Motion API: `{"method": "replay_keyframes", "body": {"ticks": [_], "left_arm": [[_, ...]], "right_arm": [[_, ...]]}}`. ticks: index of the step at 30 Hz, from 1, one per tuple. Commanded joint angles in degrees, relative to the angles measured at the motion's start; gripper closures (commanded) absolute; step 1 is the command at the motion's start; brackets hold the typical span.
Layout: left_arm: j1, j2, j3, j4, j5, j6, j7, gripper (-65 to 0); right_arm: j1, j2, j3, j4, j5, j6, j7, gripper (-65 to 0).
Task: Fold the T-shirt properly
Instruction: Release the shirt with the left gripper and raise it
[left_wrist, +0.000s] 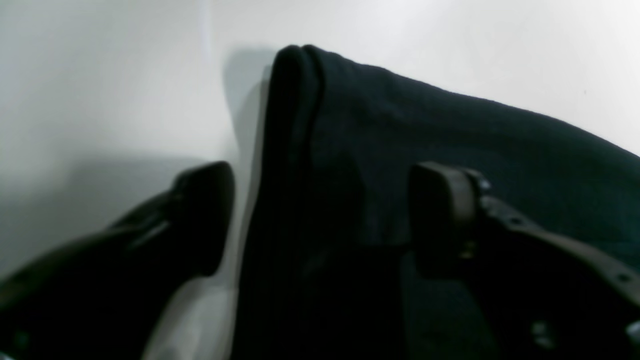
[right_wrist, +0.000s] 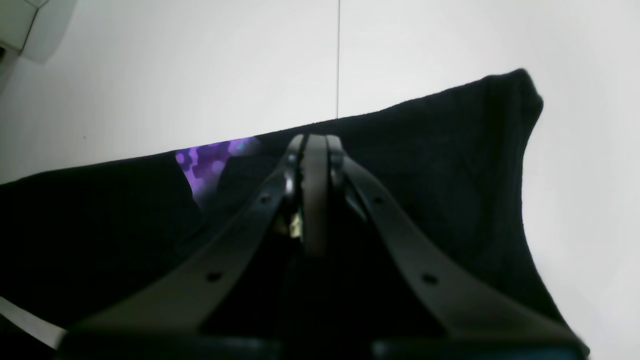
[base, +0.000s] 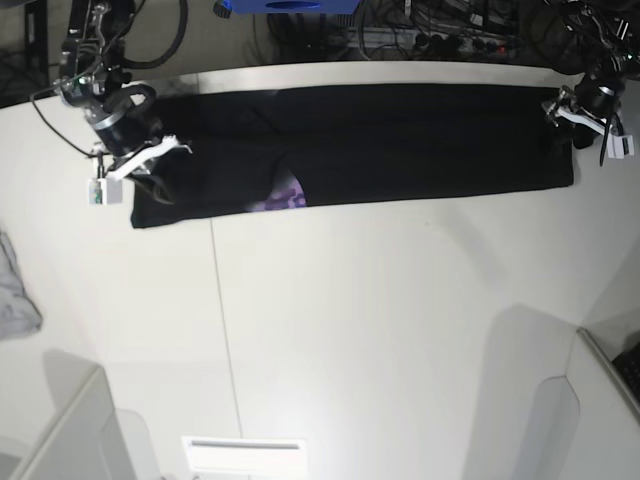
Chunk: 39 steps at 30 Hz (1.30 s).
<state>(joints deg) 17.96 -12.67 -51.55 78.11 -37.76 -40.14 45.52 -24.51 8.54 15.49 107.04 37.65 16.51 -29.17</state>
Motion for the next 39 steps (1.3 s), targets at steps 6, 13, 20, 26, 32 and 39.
{"method": "replay_keyframes", "body": {"ticks": [6,13,20,26,32,39], "left_arm": [[0.64,-0.56,3.68,-0.70,1.67,0.14,3.14,-7.9],[0.55,-2.50,3.51,-0.26,1.58,0.14,3.14,0.0],[1.52,-2.15,3.51,6.86,1.67,0.14,3.23,0.0],[4.42,-0.92,3.51,17.50,1.67,0.14,3.49,0.0],[6.70,1.02,4.12,23.92,1.67,0.14,3.58,0.0],[9.25,2.69,7.20,29.28,1.67,0.14,3.67,0.0]], "right_arm": [[0.12,0.56,0.12,1.13,0.90,0.41,1.34,0.0],[0.12,0.56,0.12,1.13,0.90,0.41,1.34,0.0],[0.12,0.56,0.12,1.13,0.90,0.41,1.34,0.0],[0.12,0.56,0.12,1.13,0.90,0.41,1.34,0.0],[0.12,0.56,0.12,1.13,0.90,0.41,1.34,0.0],[0.29,0.56,0.12,1.13,0.99,0.41,1.34,0.0]]}}
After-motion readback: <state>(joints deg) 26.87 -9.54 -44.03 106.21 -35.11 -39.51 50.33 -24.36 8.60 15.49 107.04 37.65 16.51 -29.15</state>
